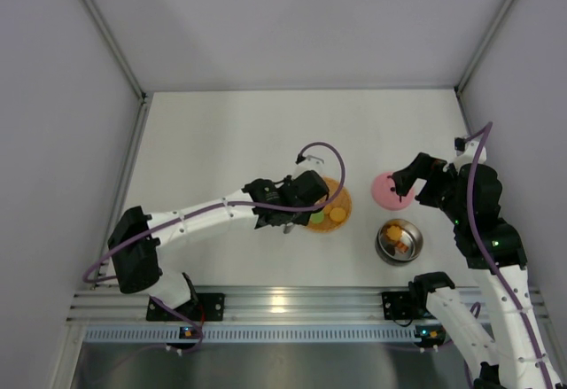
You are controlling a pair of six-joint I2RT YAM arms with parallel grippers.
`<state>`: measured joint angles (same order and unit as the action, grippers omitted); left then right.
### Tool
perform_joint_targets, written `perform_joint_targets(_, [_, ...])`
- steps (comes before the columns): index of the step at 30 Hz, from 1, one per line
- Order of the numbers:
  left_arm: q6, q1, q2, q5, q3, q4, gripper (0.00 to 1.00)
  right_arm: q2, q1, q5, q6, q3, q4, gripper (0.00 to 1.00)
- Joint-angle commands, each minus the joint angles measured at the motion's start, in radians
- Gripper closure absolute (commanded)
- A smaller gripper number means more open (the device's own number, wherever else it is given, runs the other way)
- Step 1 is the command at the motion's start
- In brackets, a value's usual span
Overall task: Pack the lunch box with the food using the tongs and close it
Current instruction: Pick up the fake food from the plate, then place the fake food in the packing box.
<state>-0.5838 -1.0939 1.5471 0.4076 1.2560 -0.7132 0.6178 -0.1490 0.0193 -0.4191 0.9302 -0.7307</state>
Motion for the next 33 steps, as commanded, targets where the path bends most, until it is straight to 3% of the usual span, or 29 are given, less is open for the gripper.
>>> perform_joint_targets(1, [0.021, -0.009, -0.051, 0.037, 0.072, 0.027, 0.68, -0.006, 0.017, -0.01, 0.009, 0.012, -0.016, 0.0])
perform_joint_targets(6, [0.036, -0.04, -0.053, 0.034, 0.112, 0.027, 0.68, -0.006, 0.017, -0.01, 0.009, 0.012, -0.018, 0.01])
perform_joint_targets(19, [0.084, -0.293, 0.064, 0.06, 0.292, 0.012, 0.67, -0.007, 0.016, -0.012, 0.006, 0.01, -0.021, 0.01])
perform_joint_targets(33, [0.124, -0.386, 0.206, -0.024, 0.401, 0.017, 0.66, -0.004, 0.017, -0.015, 0.013, 0.018, -0.024, 0.01])
